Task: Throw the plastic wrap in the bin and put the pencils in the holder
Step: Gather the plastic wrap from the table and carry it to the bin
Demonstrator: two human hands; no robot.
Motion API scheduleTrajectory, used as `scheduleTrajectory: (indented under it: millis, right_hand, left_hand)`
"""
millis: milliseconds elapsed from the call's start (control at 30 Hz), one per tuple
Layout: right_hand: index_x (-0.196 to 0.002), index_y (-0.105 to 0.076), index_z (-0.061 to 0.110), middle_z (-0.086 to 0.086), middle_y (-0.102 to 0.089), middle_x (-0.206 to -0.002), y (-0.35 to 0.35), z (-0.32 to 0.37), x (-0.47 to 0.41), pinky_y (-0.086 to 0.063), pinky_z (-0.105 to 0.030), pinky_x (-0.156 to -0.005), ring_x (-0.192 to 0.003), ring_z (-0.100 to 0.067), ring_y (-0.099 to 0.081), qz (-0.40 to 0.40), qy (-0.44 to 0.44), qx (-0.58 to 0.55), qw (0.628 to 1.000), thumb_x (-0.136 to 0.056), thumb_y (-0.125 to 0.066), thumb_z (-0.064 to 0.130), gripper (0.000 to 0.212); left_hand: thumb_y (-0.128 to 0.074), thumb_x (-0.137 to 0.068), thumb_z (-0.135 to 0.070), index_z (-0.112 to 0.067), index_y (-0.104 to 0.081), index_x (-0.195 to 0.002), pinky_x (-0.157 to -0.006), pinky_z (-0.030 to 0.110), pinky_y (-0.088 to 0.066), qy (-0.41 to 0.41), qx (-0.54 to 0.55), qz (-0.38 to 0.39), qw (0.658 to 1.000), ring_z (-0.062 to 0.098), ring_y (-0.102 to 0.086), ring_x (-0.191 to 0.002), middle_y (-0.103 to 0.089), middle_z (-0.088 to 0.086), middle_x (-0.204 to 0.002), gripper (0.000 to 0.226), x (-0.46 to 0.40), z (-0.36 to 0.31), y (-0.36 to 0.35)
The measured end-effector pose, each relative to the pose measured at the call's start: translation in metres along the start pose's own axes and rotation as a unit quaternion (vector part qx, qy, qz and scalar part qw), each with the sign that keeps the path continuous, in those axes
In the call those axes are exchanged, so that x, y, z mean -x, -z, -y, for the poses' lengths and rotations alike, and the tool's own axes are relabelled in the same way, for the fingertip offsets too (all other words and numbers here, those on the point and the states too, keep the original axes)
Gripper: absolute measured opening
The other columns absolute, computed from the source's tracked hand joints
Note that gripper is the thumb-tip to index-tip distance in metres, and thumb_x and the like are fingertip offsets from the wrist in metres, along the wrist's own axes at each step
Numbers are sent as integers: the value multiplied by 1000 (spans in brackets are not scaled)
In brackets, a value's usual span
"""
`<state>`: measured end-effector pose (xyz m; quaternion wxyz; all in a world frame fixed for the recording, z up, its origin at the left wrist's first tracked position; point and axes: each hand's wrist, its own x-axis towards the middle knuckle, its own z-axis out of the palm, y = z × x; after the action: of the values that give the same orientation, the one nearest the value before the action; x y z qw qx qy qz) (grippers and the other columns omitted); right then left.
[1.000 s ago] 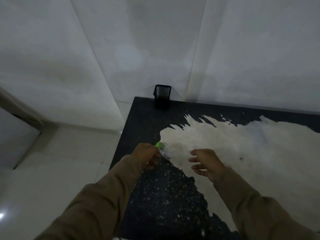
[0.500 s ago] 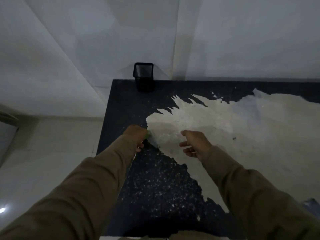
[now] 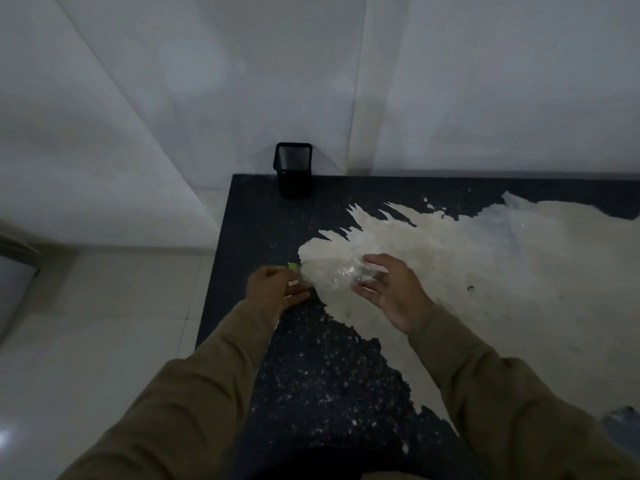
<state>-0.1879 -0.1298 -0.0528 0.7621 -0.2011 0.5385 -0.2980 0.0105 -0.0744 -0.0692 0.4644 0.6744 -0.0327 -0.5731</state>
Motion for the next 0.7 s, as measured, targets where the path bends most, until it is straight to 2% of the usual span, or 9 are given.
scheduleTrajectory:
  millis: [100,200,400,533,633,700]
  right_hand:
    - [-101,-64,4,-16,-59,-120,0,-1,0,-58,-43,-90,-104,-32,-62,-6,17,16,1000,-91,-66,17,17]
    - [-89,-63,4,-18,-60,-111,-1,-1,3,-59,-41,-87,-95,-28,-61,-7,24,29,999,-88,-68,6,6]
    - [-89,-63,4,-16,-63,-99,-4,-3,12,-60,-40,-86,-89,-25,-63,13,26,36,999,-88,-66,2,4]
    - [-104,-58,6,-18,-63,-111,-11,-6,19,-58,-42,-91,-96,-26,-66,28,33,41,998,-88,-66,1,19]
    - [-122,-50,7,-21,-62,-120,-18,-13,24,-56,-41,-93,-105,-29,-67,47,23,28,998,-87,-68,0,41]
    - [-124,-51,5,-21,-62,-124,-26,-21,28,-56,-39,-93,-107,-29,-67,70,7,32,997,-87,-67,0,40]
  left_hand:
    - [-58,-90,-2,-5,-54,-99,-69,41,-61,-25,31,14,999,38,-66,-93,-63,21,-104,10,9,3,4]
    - [-59,-90,-4,-4,-54,-98,-73,44,-61,-41,48,18,998,40,-66,-92,-65,25,-104,8,17,4,7]
    - [-62,-89,-7,-5,-54,-92,-80,46,-59,-52,51,20,997,38,-67,-94,-64,25,-113,8,30,8,18]
    - [-64,-88,-10,-7,-56,-91,-83,49,-57,-72,51,12,996,37,-67,-93,-64,25,-114,8,40,16,32]
    - [-66,-87,-14,-10,-59,-93,-70,44,-58,-87,45,-12,995,35,-69,-84,-67,26,-111,11,52,26,47]
    - [-66,-87,-14,-7,-59,-98,-65,39,-58,-95,72,-27,993,33,-70,-78,-68,26,-105,15,63,33,61]
